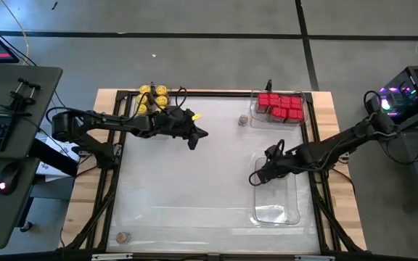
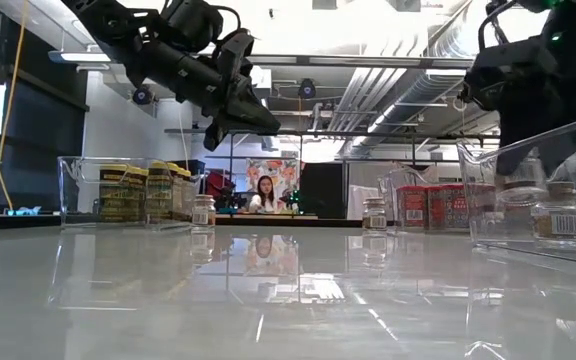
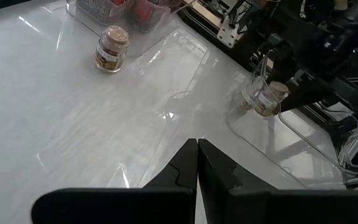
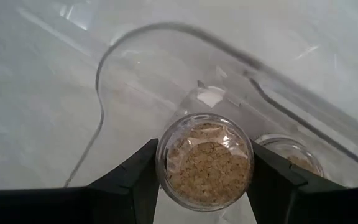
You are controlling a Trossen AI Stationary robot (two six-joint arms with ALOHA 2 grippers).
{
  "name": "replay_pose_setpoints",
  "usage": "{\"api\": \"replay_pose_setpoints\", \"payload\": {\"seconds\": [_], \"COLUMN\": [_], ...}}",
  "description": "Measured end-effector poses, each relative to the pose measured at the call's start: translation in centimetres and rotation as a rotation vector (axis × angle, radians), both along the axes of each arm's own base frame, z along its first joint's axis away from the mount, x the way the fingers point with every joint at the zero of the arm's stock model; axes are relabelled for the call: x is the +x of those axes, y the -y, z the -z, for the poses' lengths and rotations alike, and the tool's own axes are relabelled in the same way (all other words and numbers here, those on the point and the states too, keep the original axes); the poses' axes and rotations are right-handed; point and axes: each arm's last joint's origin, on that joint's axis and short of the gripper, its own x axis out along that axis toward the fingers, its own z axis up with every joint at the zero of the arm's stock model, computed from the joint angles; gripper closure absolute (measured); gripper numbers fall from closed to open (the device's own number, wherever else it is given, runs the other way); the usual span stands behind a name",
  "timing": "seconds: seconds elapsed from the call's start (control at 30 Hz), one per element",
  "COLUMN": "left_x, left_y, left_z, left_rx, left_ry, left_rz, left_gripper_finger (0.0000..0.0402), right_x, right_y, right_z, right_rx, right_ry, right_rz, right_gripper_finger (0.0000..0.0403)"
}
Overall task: Sort spices by type
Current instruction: Put the brown seasoning bottle into the bottom transparent bin
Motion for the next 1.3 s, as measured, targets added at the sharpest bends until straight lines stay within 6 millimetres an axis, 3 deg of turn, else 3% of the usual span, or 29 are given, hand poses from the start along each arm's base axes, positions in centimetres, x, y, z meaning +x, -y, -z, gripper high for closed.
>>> {"api": "replay_pose_setpoints", "payload": {"seconds": [0.3,0.5,0.7,1.1,1.2,1.3], "left_x": [0.0,-0.1,-0.1,-0.1,-0.1,-0.1], "left_y": [0.0,0.0,0.0,0.0,0.0,0.0], "left_z": [0.0,0.1,0.1,0.1,0.1,0.1], "left_rx": [0.007,0.013,0.026,0.029,0.037,0.036], "left_ry": [-0.006,-0.015,-0.016,-0.017,-0.018,-0.018], "left_rz": [0.002,0.006,0.012,0.014,0.017,0.018], "left_gripper_finger": [0.0401,0.0402,0.0401,0.0401,0.0401,0.0402], "right_x": [0.7,1.3,1.7,2.3,2.8,3.5], "right_y": [0.0,-0.2,-0.4,-0.7,-0.9,-1.6], "right_z": [0.7,1.7,2.0,-2.9,-4.3,-5.3], "right_rx": [0.024,0.047,0.057,-0.016,-0.036,-0.004], "right_ry": [-0.002,-0.042,-0.047,-0.130,-0.110,-0.036], "right_rz": [0.078,0.127,0.125,-0.051,-0.193,-0.471], "right_gripper_finger": [0.0215,0.0124,0.0111,0.0108,0.0115,0.0167]}}
